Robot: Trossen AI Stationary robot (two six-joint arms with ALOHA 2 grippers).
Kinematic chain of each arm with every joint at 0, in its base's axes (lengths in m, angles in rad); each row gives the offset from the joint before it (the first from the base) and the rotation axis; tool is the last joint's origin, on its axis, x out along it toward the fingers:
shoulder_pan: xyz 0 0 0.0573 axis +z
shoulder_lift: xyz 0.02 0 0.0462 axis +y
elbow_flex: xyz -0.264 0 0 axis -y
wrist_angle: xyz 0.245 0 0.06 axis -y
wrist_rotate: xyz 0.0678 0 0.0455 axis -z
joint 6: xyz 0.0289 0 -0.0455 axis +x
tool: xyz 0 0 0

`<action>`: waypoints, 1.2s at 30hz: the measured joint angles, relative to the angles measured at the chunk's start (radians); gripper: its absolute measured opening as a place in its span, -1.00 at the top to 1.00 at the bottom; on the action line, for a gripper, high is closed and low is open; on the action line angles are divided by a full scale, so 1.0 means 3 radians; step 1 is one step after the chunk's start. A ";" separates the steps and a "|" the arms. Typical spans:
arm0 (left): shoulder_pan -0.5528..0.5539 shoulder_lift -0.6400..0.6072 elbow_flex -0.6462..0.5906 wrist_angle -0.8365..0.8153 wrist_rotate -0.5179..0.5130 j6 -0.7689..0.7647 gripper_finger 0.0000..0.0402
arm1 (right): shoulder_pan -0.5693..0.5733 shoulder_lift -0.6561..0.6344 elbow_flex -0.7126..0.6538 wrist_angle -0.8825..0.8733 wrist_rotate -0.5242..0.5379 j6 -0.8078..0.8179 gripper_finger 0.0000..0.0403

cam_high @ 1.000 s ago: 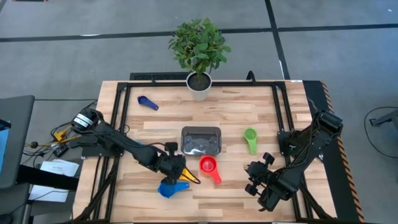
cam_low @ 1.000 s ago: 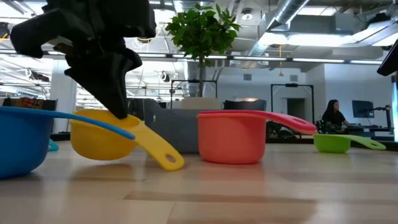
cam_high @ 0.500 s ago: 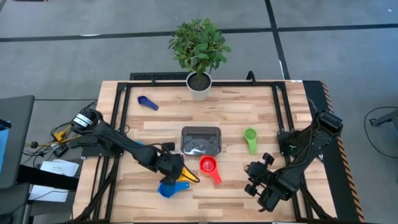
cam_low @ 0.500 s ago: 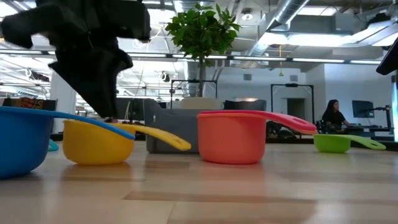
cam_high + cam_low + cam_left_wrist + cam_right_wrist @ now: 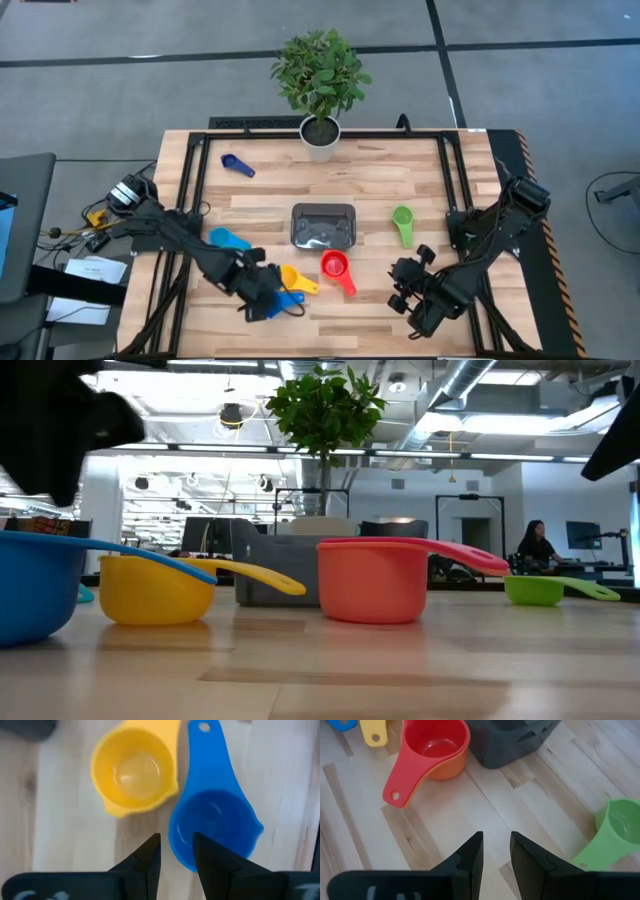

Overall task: Nest measuring cups in basket
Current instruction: Stack the blue measuring cup on the top of red measuring cup

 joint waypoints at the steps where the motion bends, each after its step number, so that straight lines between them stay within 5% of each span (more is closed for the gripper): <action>1: -0.0035 0.0000 -0.0016 0.0015 -0.0010 -0.0049 0.49 | -0.0014 0.0000 0.0000 0.0034 -0.0005 -0.0052 0.41; 17: -0.0148 0.0284 -0.0027 0.0104 -0.0270 -0.0241 0.51 | -0.0075 0.0000 -0.0001 0.0135 -0.0127 -0.0341 0.41; 25: -0.0143 0.0378 -0.0026 0.0167 0.0018 -0.0045 0.96 | -0.0074 0.0001 -0.0001 0.0139 -0.0137 -0.0351 0.41; 36: -0.0046 0.0378 0.0679 0.0032 -0.0335 0.1380 0.99 | 0.0096 0.0001 -0.0001 0.0132 -0.0226 -0.0337 0.41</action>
